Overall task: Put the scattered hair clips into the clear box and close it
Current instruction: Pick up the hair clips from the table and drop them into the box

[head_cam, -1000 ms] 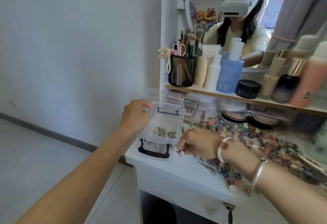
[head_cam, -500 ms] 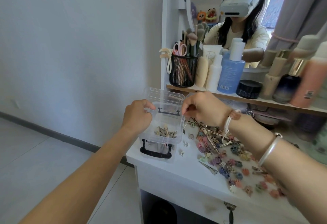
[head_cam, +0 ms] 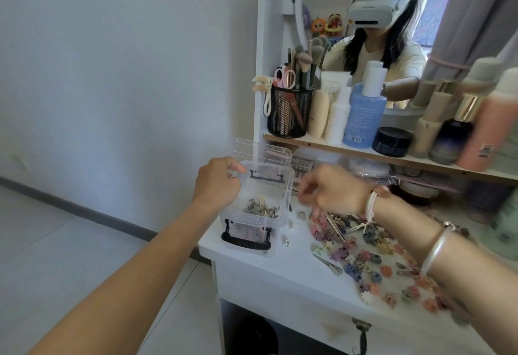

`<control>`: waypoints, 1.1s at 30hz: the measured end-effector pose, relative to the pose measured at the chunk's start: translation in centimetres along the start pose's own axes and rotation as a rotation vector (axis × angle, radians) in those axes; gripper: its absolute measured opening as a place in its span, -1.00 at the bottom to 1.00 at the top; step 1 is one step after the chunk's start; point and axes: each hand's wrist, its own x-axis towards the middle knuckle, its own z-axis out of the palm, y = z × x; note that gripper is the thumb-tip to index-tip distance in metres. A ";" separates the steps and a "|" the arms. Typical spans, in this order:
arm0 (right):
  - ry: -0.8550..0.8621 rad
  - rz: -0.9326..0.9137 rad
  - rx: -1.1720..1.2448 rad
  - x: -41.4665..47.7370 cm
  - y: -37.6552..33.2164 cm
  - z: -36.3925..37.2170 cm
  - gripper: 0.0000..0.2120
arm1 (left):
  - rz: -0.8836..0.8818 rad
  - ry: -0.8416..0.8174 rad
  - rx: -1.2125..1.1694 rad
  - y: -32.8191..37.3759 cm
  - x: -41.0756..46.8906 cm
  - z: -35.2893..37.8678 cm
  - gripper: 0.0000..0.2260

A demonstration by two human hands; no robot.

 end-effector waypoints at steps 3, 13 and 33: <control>-0.229 0.060 -0.195 -0.1 0.2 2.8 -0.51 | -0.018 0.001 -0.016 -0.2 0.0 -0.2 -0.71; -0.125 -0.049 -0.265 0.5 0.6 4.5 -0.79 | -0.021 0.007 0.000 -0.3 -0.3 -0.6 -0.71; 0.099 0.147 -0.116 4.4 2.4 2.1 -0.73 | -0.045 0.027 -0.039 -0.3 1.1 -0.3 -0.72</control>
